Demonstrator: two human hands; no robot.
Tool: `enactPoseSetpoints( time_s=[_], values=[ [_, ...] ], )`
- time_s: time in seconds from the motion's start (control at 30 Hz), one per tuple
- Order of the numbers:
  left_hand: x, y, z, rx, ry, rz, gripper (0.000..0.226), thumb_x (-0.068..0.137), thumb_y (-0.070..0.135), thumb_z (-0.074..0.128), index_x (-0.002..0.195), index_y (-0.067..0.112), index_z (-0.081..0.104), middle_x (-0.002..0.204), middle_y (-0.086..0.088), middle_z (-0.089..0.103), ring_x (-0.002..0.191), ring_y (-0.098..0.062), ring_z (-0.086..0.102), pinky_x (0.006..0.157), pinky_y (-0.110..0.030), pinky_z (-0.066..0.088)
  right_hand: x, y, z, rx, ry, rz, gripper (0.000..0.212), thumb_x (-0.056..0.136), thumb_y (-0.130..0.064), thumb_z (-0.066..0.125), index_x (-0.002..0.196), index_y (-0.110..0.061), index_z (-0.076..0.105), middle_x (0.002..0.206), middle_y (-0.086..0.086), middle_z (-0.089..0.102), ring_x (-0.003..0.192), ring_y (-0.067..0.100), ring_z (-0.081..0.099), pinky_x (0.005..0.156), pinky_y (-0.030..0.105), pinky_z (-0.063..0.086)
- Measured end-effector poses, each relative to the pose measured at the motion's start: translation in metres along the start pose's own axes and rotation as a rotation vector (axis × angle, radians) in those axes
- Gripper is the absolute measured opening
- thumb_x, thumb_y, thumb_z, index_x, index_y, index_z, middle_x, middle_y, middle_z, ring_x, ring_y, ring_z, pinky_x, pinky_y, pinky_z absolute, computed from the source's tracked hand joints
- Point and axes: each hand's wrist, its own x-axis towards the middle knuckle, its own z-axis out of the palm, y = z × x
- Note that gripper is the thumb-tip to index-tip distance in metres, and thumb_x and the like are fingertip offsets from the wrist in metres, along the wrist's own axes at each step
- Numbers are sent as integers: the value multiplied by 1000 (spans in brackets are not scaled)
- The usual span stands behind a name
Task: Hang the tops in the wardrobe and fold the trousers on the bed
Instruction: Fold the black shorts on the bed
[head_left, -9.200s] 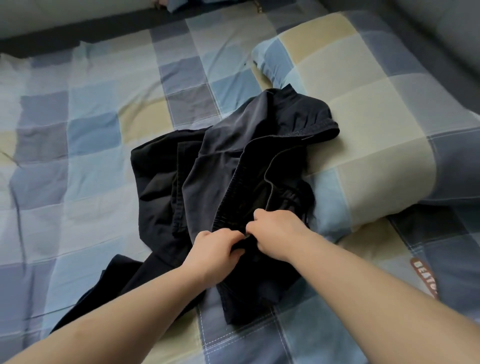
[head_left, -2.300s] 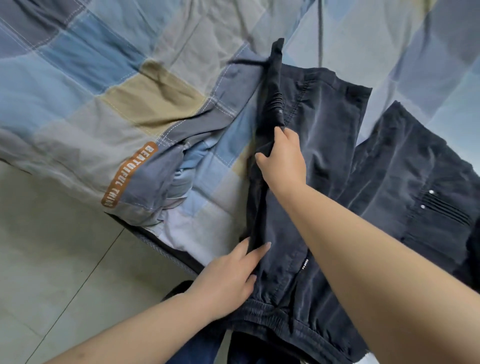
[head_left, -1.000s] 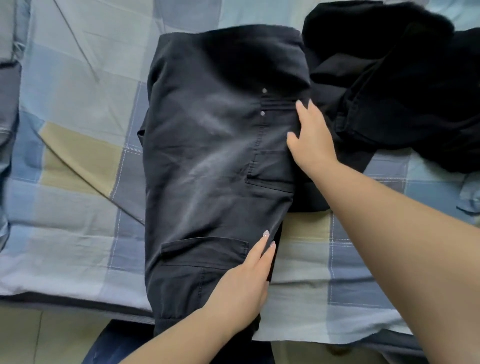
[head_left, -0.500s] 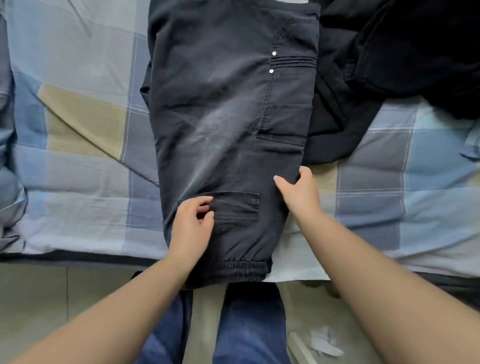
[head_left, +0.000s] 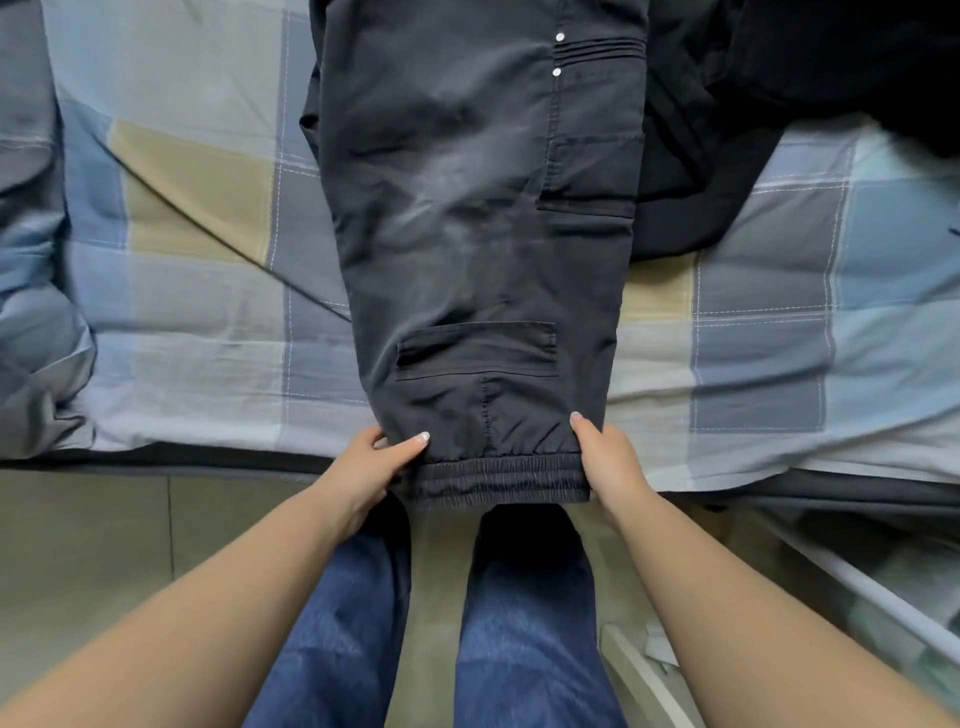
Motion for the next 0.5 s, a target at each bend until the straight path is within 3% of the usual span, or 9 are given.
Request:
enactPoseSetpoints(
  time_s=[0.07, 0.17, 0.33, 0.5],
  values=[
    [-1, -6, 1, 0, -17, 5, 34, 89, 26, 66, 119, 12, 60, 103, -12, 70, 84, -6, 65, 77, -27, 50, -2, 4, -2, -10, -18, -34, 23, 97, -38, 47, 109, -22, 58, 87, -12, 61, 78, 5, 58, 54, 18, 42],
    [-7, -9, -3, -29, -7, 33, 36, 88, 25, 67, 121, 10, 62, 114, -4, 70, 107, -20, 65, 102, -40, 46, -9, 10, -2, -6, -76, -84, 25, 94, -35, 55, 112, -19, 60, 93, -11, 65, 82, 6, 63, 53, 15, 48],
    [-27, -11, -13, -45, -3, 35, 33, 87, 31, 68, 114, 12, 65, 110, -5, 72, 107, -25, 66, 100, -48, 47, -33, 14, -4, 93, -106, -65, 23, 91, -34, 60, 107, -18, 64, 103, 2, 71, 94, 21, 67, 84, 39, 56],
    [-67, -21, -30, -67, 5, -54, 41, 85, 32, 70, 111, 1, 64, 107, -13, 72, 102, -29, 68, 95, -42, 51, -82, 23, -2, 159, -132, 22, 21, 91, -31, 62, 101, -12, 66, 104, 7, 71, 95, 23, 67, 85, 39, 56]
  ],
)
